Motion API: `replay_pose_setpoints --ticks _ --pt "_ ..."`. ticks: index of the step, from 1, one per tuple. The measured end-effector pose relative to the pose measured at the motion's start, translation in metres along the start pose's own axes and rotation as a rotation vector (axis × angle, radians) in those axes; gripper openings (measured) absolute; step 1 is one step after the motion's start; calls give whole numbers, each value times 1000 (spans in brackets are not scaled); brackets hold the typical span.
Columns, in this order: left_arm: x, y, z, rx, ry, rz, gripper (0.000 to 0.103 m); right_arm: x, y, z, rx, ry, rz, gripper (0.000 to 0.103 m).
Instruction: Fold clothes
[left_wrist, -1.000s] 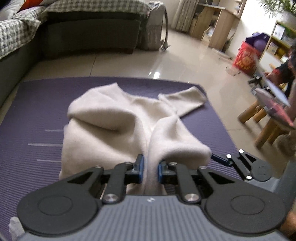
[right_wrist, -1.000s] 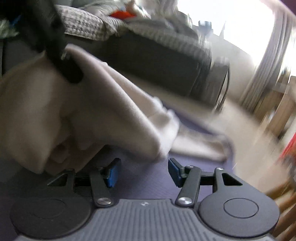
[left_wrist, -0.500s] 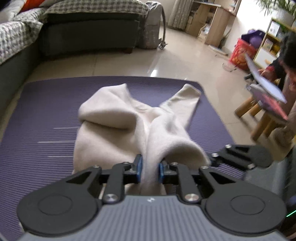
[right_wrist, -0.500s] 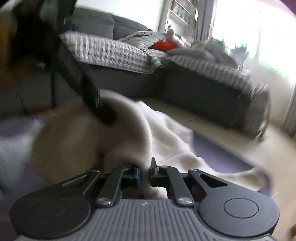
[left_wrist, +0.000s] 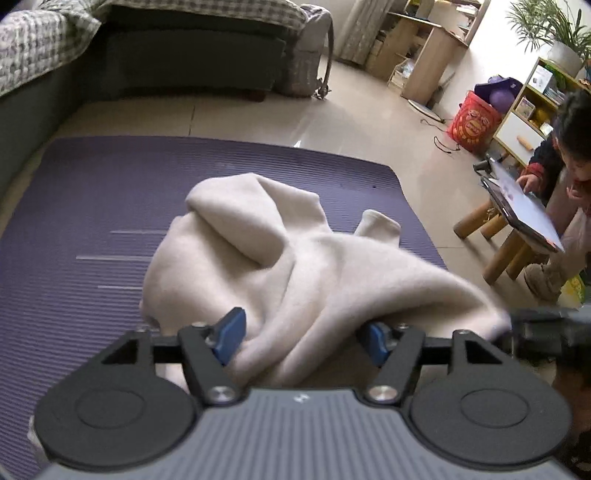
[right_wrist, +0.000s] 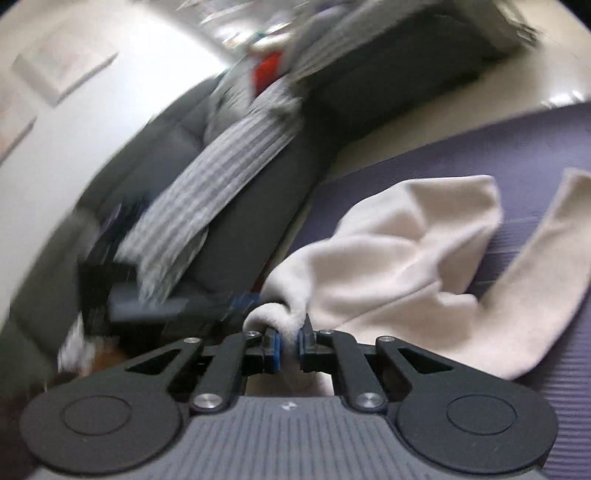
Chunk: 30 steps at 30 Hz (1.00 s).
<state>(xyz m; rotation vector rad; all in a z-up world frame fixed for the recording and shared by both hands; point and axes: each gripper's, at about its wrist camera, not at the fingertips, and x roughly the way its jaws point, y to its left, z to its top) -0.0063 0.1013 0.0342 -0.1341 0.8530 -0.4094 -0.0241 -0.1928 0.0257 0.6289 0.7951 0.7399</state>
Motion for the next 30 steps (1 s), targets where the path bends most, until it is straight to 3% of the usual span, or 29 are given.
replay_pose_setpoints --ticks 4,9,15,19,23,30 --pt "-1 -15 -8 124 -13 -3 73 24 -29 18 50 -56 -91 8" --pt "4 -35 -31 332 10 -36 72 45 -60 23 119 -90 -117 8" --pt "29 -60 -59 534 100 -37 60 53 -87 22 151 -110 -183 9" --pt "31 -67 -66 591 102 -24 55 49 -96 16 153 -113 -211 9" --pt "14 -65 -61 598 43 -78 55 45 -104 14 159 -128 -234 10" --pt "16 -69 -73 659 99 -117 55 41 -112 9 158 -145 -269 10"
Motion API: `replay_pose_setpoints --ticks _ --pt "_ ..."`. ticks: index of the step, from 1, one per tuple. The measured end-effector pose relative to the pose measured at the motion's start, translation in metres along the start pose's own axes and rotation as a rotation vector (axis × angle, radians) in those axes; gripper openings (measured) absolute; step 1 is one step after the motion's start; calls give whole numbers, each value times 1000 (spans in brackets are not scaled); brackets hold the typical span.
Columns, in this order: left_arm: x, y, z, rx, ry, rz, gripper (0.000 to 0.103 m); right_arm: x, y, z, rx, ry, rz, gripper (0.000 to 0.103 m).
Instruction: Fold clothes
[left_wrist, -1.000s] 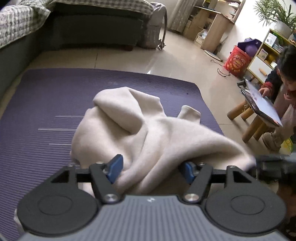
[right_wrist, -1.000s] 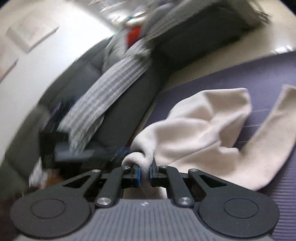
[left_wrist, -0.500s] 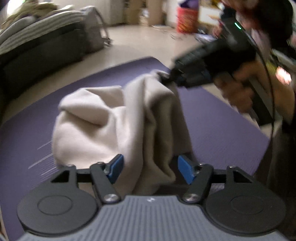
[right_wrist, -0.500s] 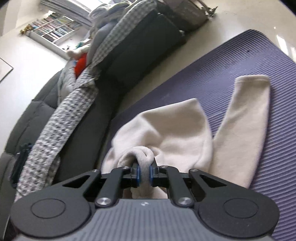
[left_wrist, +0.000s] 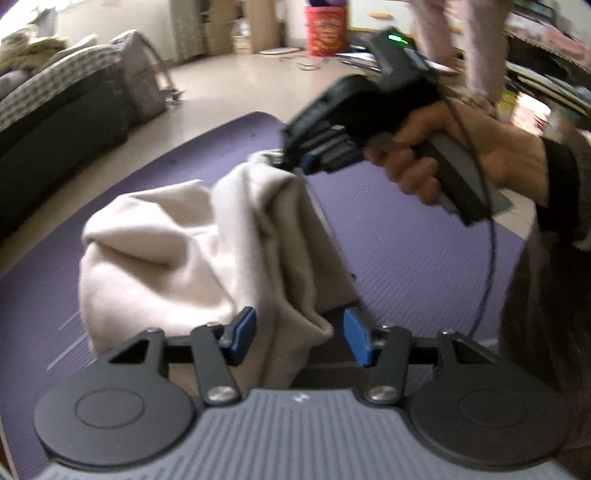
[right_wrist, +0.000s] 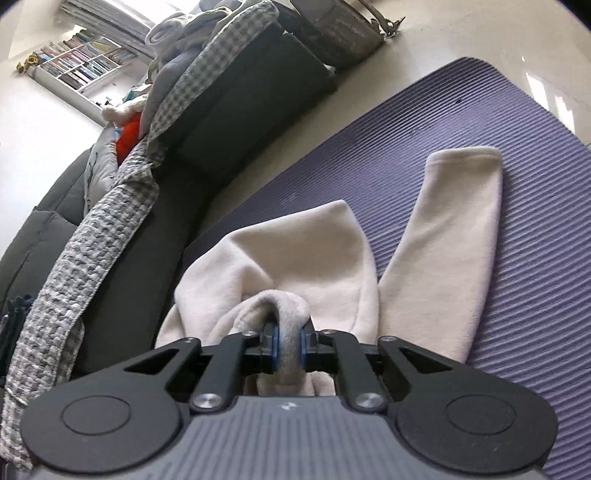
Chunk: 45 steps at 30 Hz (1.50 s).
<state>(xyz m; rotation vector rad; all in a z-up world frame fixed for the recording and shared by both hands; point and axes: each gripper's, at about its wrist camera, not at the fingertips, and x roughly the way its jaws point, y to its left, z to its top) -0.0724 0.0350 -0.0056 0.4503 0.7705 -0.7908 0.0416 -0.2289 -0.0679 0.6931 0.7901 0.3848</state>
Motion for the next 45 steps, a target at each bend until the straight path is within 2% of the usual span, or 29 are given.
replay_pose_setpoints --ticks 1,4,8,9,10,11,15,19,20,24,28,34,37,41,45 --pt "3 0 0 4 10 0 57 0 -1 0 3 -2 1 10" --pt "25 0 -4 9 107 25 59 -1 -1 0 10 -5 5 10" --pt "68 5 -18 51 248 174 59 -3 1 -5 1 -17 4 10" --pt "79 7 -22 62 286 216 51 -4 2 -7 -4 -20 2 10" --pt "85 11 -26 59 303 237 12 -5 3 -7 -9 -21 1 10" --pt "86 14 -27 46 308 234 9 -7 4 -8 -14 -24 -3 10" --pt "51 44 -20 -219 246 98 7 -30 12 -11 -68 -67 -34 9" --pt "11 43 -8 -304 174 21 6 -67 27 -18 -110 -140 -60 9" --pt "-10 38 -1 -320 142 -4 6 -78 31 -20 -119 -152 -64 9" --pt "-63 28 15 -353 64 -34 6 -123 52 -27 -163 -191 -85 8" --pt "-107 19 31 -368 3 -19 6 -168 76 -37 -206 -225 -93 8" --pt "-179 -1 35 -375 -60 109 6 -231 119 -63 -306 -241 -77 8" --pt "-198 -9 41 -355 -73 142 6 -256 143 -76 -371 -241 -70 8" --pt "-197 -8 47 -379 -54 164 6 -271 168 -77 -436 -234 -83 8" --pt "-181 -1 48 -406 14 188 6 -248 179 -59 -486 -208 -133 8"
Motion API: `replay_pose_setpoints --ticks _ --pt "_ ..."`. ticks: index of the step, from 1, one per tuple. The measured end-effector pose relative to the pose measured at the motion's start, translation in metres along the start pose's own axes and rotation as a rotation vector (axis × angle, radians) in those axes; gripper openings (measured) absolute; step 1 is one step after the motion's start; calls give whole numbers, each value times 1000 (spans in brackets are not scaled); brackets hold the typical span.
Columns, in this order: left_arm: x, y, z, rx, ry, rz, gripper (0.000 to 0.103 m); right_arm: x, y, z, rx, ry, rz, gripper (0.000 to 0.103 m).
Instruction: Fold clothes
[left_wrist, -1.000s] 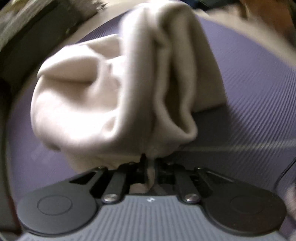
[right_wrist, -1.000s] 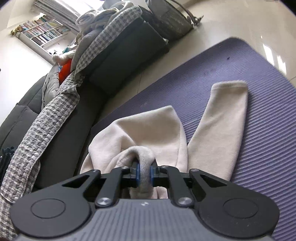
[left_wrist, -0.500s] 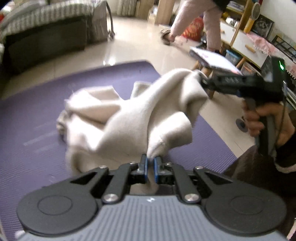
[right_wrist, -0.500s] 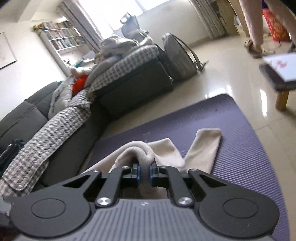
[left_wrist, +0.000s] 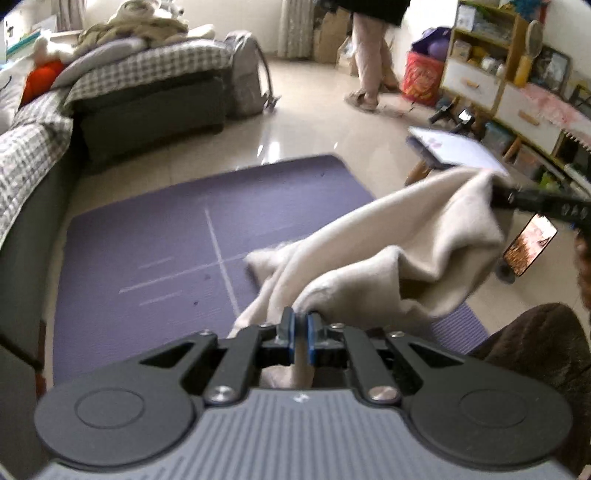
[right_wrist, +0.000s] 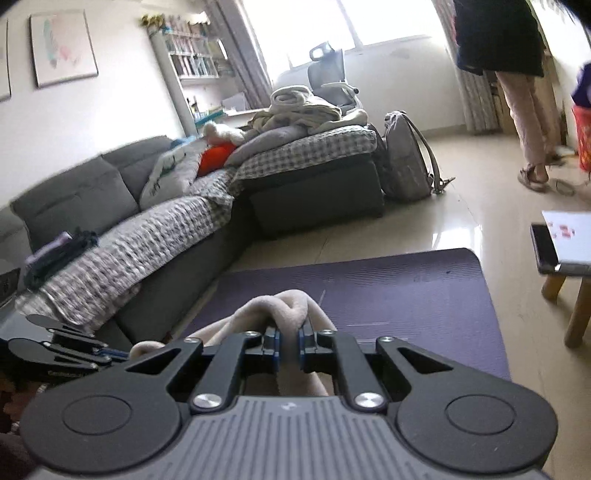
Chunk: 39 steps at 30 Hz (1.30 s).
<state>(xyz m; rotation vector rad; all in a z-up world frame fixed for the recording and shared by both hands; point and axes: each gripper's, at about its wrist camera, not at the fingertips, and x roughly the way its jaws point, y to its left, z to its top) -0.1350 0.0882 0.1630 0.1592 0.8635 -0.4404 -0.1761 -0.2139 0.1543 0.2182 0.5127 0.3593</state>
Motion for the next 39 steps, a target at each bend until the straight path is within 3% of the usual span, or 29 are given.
replay_pose_setpoints --ticks 5,11,12,13,15,19,24,26,30,35,39 --pt "35 26 15 -28 21 53 7 69 3 25 -91 62 -64 8" --pt "116 80 44 -105 46 101 17 167 -6 62 -158 120 -126 8" --pt "126 87 47 -122 45 104 30 183 -7 68 -165 125 -132 8" --pt "131 92 49 -133 44 103 51 205 -4 71 -175 127 -133 8" --pt "154 108 50 -170 35 82 73 242 -2 79 -211 126 -151 8" --pt "188 129 35 -239 68 36 75 302 -3 101 -292 116 -206 8" --pt "229 149 -6 -372 163 17 75 374 -10 123 -326 78 -277 8" --pt "234 150 -14 -416 171 2 75 397 -16 123 -310 75 -307 14" --pt "234 141 -14 -451 156 -43 75 417 -24 107 -294 92 -359 54" --pt "243 126 -9 -478 201 -107 76 393 -30 79 -340 135 -319 56" --pt "251 113 -11 -483 245 -143 76 346 -37 40 -332 207 -262 69"
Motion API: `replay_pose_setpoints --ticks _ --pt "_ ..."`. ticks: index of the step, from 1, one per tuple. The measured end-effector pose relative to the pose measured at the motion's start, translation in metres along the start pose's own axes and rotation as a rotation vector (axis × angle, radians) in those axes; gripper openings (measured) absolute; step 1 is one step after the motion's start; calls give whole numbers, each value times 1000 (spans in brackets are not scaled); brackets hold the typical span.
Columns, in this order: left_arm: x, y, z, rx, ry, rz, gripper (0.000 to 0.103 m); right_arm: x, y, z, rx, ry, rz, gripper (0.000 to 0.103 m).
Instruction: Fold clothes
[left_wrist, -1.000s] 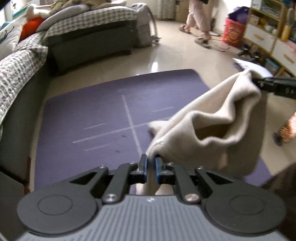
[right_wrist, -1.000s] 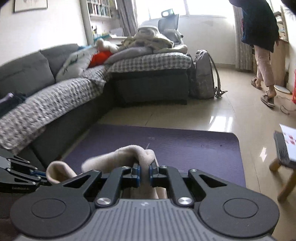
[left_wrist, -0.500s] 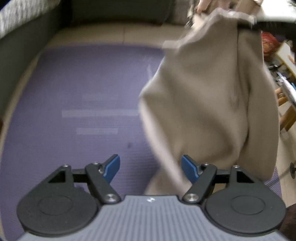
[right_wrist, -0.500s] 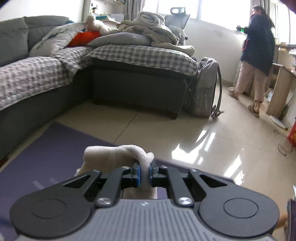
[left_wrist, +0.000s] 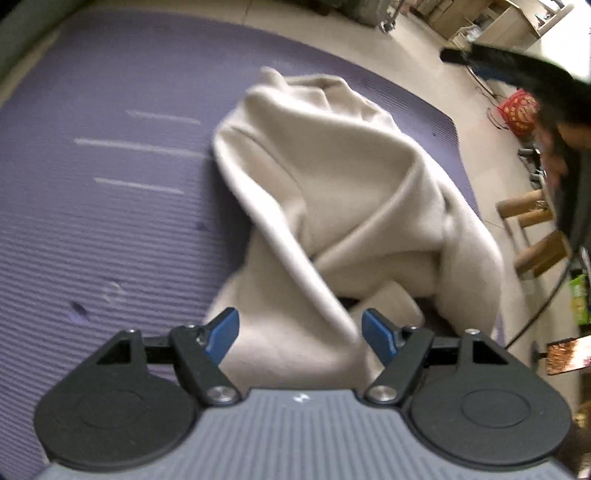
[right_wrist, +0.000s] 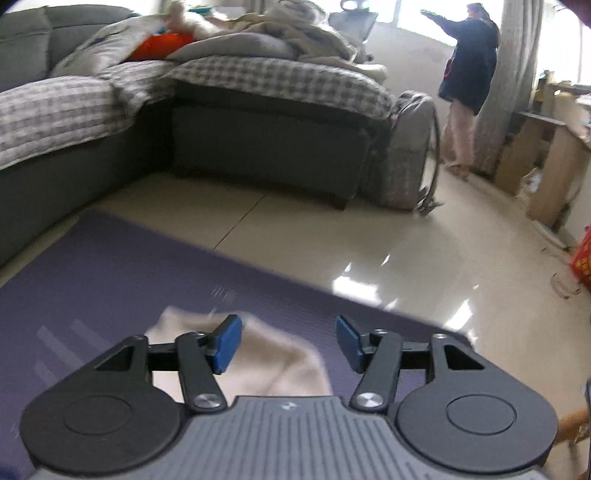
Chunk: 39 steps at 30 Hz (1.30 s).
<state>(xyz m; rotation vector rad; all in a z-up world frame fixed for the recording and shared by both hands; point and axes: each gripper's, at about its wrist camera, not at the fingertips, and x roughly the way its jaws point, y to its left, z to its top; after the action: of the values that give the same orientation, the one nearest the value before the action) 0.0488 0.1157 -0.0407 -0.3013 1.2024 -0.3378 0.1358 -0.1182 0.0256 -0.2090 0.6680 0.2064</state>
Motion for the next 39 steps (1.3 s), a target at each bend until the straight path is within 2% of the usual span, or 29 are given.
replay_pose_setpoints --ticks 4,8,11,12,14,16,19,20,21,22,24,27,32,37,39 --pt "7 -5 -13 -8 60 42 75 -35 -5 -56 0 84 40 74" --pt "21 -3 -17 -21 98 78 73 -50 -7 -113 11 189 4 76" --pt "28 -9 -19 3 108 105 67 -50 -15 -144 78 240 -17 76" --pt "30 -11 -20 14 110 116 62 -48 -19 -150 110 250 -11 77" --pt "34 -14 -23 33 109 142 45 -43 -23 -156 153 264 12 78" --pt "36 -14 -27 45 111 157 10 -38 -26 -162 191 277 34 78" --pt "39 -10 -31 69 113 170 9 -33 -32 -169 249 284 80 76" --pt "38 -7 -31 81 107 194 9 -31 -34 -172 268 282 98 70" --pt "36 -2 -31 72 95 215 9 -29 -37 -174 287 281 117 55" --pt "34 1 -30 65 89 224 9 -27 -39 -177 306 279 135 48" --pt "26 10 -24 66 56 291 9 -28 -43 -179 331 266 164 30" --pt "14 24 -15 70 0 399 8 -31 -51 -169 330 231 167 17" --pt "-4 40 5 46 -84 508 8 -45 -59 -159 309 154 83 12" --pt "-15 33 17 110 -132 616 9 -48 -64 -147 230 97 -91 12" --pt "-11 24 19 154 -136 655 9 -42 -66 -146 204 89 -132 12"
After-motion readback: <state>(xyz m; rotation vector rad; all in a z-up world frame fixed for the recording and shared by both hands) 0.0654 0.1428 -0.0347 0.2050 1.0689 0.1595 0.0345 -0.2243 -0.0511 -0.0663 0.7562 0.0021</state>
